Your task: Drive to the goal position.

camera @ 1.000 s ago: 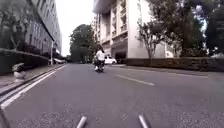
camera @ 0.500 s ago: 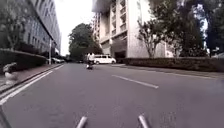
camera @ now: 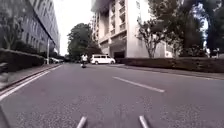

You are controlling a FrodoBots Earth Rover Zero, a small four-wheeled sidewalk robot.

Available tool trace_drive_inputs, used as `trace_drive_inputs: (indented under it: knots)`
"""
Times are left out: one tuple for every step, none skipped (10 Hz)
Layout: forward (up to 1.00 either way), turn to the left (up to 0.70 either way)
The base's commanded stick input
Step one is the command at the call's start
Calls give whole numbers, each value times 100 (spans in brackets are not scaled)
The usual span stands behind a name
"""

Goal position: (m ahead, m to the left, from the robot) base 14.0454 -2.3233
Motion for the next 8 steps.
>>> trace_drive_inputs:
  knots:
    - [70, 0]
    - [70, 0]
    - [70, 0]
    - [70, 0]
    - [70, 0]
    - [70, 0]
    - [70, 0]
    - [70, 0]
